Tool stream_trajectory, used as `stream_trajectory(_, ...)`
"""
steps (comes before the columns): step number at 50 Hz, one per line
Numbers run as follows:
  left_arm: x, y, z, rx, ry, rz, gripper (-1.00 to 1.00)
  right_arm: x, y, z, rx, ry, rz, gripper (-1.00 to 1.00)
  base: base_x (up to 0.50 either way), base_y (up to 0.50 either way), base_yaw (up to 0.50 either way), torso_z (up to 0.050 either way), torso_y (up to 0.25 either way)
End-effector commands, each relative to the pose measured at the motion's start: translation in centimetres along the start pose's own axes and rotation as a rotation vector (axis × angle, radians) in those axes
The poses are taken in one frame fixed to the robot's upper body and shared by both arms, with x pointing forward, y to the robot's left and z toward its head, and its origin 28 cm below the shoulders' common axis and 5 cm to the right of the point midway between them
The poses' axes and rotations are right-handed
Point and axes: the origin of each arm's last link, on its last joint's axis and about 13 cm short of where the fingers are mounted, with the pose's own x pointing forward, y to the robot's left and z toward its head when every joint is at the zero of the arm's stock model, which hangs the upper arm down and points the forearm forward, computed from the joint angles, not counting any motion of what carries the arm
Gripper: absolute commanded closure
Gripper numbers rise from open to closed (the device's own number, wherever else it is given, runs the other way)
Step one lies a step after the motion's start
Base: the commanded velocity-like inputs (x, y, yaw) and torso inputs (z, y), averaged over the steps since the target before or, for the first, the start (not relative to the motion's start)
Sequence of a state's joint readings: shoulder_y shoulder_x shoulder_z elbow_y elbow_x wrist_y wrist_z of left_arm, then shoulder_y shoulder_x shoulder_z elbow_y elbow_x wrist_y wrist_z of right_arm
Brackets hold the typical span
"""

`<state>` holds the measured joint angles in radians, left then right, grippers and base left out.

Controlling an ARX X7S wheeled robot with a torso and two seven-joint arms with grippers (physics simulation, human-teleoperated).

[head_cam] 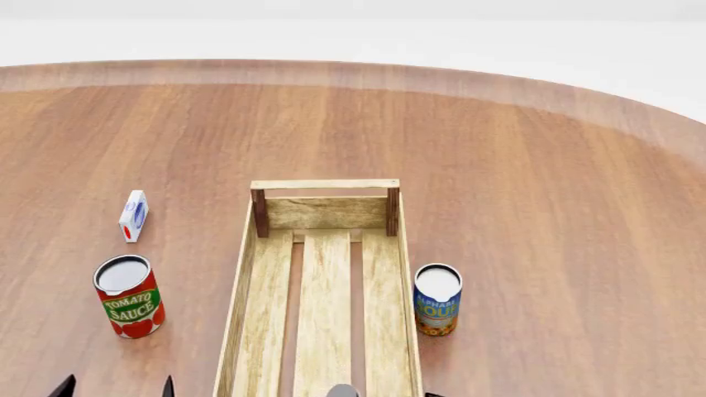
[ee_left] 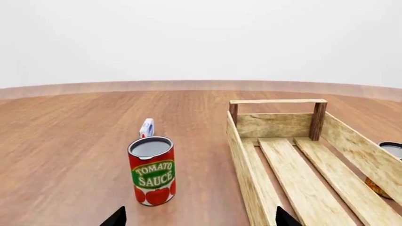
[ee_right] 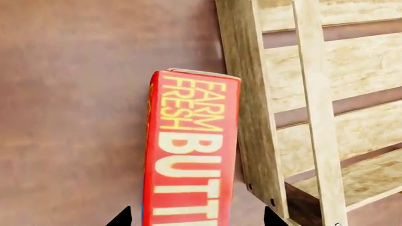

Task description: Pick up the butter and put it in the tray.

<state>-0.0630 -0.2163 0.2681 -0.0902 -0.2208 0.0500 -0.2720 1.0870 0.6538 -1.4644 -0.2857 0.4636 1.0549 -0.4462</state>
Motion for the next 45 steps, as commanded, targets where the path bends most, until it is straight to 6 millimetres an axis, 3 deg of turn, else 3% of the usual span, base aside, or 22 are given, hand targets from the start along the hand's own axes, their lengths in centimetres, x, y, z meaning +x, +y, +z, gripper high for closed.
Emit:
stream_trajectory(1,0.0,-0.1,-0.1,0.002,0.003,-0.004,-1.00,0.8,0.1,-0.3,0.004,0.000,0.016,-1.00,0.00,0.00,0.00,0.000,0.000)
stream_trajectory(43,-0.4,-0.1,-0.1,0.012,0.004,-0.013,-1.00,4.8,0.5,-2.2,0.045,-0.006,0.088,-1.00,0.00,0.00,0.00,0.000,0.000)
stream_trajectory(44,-0.4,-0.1,-0.1,0.013,0.005,-0.013,-1.00,4.8,0.5,-2.2,0.044,-0.008,0.083,1.00,0.00,0.00,0.00,0.000,0.000)
stream_trajectory(45,-0.4,-0.1,-0.1,0.013,0.005,-0.014,-1.00,4.8,0.5,-2.2,0.045,-0.010,0.080,1.00,0.00,0.00,0.00,0.000,0.000)
